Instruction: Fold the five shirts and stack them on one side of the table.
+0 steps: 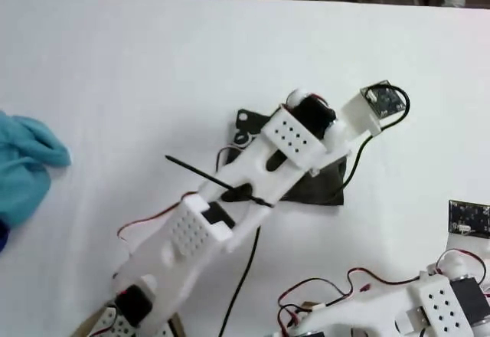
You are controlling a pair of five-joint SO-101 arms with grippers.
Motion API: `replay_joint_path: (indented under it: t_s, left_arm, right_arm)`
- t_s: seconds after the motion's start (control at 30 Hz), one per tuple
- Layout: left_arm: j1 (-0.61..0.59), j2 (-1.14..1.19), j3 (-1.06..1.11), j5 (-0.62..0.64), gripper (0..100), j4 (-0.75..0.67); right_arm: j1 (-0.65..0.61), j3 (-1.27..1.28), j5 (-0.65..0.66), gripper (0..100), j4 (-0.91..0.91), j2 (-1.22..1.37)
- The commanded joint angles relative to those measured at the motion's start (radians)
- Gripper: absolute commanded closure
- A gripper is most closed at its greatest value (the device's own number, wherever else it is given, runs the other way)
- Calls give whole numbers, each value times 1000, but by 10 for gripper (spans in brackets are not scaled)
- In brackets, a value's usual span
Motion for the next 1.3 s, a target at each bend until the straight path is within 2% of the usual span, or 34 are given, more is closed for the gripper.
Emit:
replay_joint_path:
  t_s: [0.0, 0.17, 0.57, 0.63, 0.8, 0.9, 1.03, 1.1, 1.17, 1.27]
  left_arm:
    - [15, -11, -87, -2, 976, -9]
    - [17, -6, -176, -2, 976, -8]
    - [17, 0, -177, -2, 963, -11]
    - [17, 0, -177, -2, 909, -8]
    - [17, -8, -185, -2, 697, -8]
    - [8, -28, -202, -2, 697, -8]
    - [-83, -68, -231, -2, 699, -5]
    - [-157, -78, -232, -2, 699, 28]
    - [-247, -78, -223, 0, 699, 57]
    - [-391, -87, -173, 3, 699, 58]
  right_arm:
    - [10, -3, 6, 815, -10, -24]
    - [10, -3, 6, 815, -10, -24]
    - [10, -3, 6, 815, 30, -24]
    - [10, -3, 6, 815, 30, -24]
    - [10, -3, 6, 815, 31, -24]
    - [8, -3, 6, 815, 31, -24]
    - [-7, -6, 6, 814, 30, -24]
    - [-54, -17, 6, 814, 30, -24]
    - [-128, -44, -8, 803, 45, -22]
    - [-323, -149, -115, 788, 127, -16]
